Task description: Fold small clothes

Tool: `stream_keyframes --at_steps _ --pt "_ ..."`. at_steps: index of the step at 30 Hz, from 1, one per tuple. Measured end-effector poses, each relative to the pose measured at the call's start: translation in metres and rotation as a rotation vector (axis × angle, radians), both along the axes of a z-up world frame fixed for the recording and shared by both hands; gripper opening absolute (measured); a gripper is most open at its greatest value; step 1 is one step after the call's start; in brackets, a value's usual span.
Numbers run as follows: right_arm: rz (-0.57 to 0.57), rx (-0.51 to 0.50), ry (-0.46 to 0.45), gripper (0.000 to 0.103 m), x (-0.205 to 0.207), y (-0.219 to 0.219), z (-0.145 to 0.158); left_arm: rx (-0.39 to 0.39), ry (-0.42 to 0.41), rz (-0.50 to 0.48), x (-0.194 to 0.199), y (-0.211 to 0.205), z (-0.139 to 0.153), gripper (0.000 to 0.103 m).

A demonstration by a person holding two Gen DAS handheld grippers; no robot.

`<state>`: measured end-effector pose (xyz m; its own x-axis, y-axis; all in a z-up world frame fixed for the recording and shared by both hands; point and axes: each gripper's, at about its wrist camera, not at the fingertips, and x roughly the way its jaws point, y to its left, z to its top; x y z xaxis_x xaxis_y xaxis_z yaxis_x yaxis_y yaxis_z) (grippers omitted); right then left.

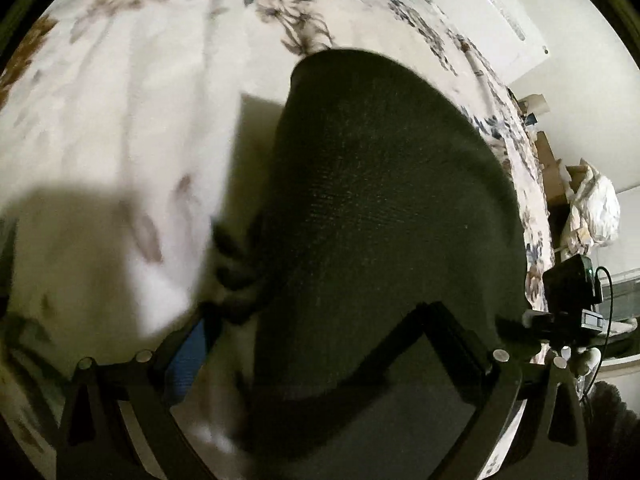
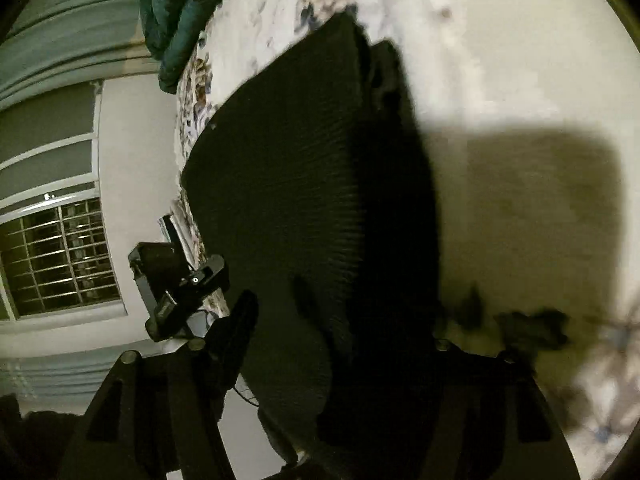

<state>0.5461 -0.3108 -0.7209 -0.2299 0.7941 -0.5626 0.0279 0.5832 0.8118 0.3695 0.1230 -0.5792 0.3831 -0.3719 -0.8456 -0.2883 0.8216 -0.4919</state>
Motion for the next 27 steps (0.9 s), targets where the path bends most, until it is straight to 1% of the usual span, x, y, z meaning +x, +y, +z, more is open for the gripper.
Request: stream_keyframes --at_steps 2,5,6,7,8,10,11,12,13,14,15,16,17,20,23,26,27 --pt "-0.005 -0.013 0.009 0.065 0.003 0.009 -0.010 0.003 -0.011 0.007 0.000 -0.002 0.000 0.103" --pt "-0.019 0.010 0.021 0.065 0.012 0.018 -0.014 -0.010 -0.030 0.016 0.000 -0.001 0.002 0.103" --pt "-0.023 0.027 0.022 0.065 0.013 0.019 -0.014 -0.015 -0.038 0.019 -0.001 -0.001 0.002 0.103" --pt "-0.033 0.086 0.030 0.065 0.014 0.023 -0.011 -0.025 -0.056 0.023 0.000 -0.002 0.005 0.103" --pt "-0.032 0.108 0.031 0.065 0.012 0.027 -0.009 -0.027 -0.063 0.023 0.002 0.001 0.004 0.103" --pt "0.008 0.063 0.004 0.065 0.013 0.042 -0.008 -0.022 -0.078 0.028 0.005 0.000 0.004 0.101" --pt "0.027 0.035 -0.004 0.065 0.014 0.051 -0.010 -0.021 -0.085 0.036 0.006 -0.001 0.004 0.096" --pt "0.028 0.021 -0.001 0.064 0.015 0.055 -0.013 -0.005 -0.089 0.046 0.007 -0.001 0.006 0.073" --pt "0.019 0.021 0.003 0.060 0.015 0.052 -0.014 0.009 -0.091 0.050 0.008 -0.001 0.009 0.050" --pt "0.005 0.017 0.002 0.039 0.014 0.052 -0.013 0.015 -0.102 0.060 0.008 0.000 0.014 0.041" --pt "-0.011 -0.002 0.003 0.033 0.012 0.050 -0.012 0.002 -0.116 0.075 0.005 0.004 0.021 0.027" --pt "-0.032 -0.006 -0.001 0.030 0.008 0.049 -0.011 -0.012 -0.121 0.080 0.005 0.005 0.023 0.023" --pt "-0.035 -0.006 -0.011 0.025 0.006 0.049 -0.008 -0.010 -0.124 0.085 0.004 0.005 0.029 0.023" --pt "-0.075 -0.016 -0.039 0.020 0.001 0.045 0.010 0.041 -0.135 0.050 0.009 -0.003 0.049 0.022" --pt "-0.119 -0.021 -0.063 0.020 -0.003 0.036 0.033 0.040 -0.155 0.021 0.021 -0.004 0.068 0.022" --pt "-0.162 -0.010 -0.085 0.019 0.004 0.015 0.058 0.030 -0.186 -0.013 0.048 -0.009 0.089 0.022" --pt "-0.181 -0.001 -0.089 0.019 0.010 0.008 0.067 0.032 -0.193 -0.023 0.058 -0.012 0.092 0.022"
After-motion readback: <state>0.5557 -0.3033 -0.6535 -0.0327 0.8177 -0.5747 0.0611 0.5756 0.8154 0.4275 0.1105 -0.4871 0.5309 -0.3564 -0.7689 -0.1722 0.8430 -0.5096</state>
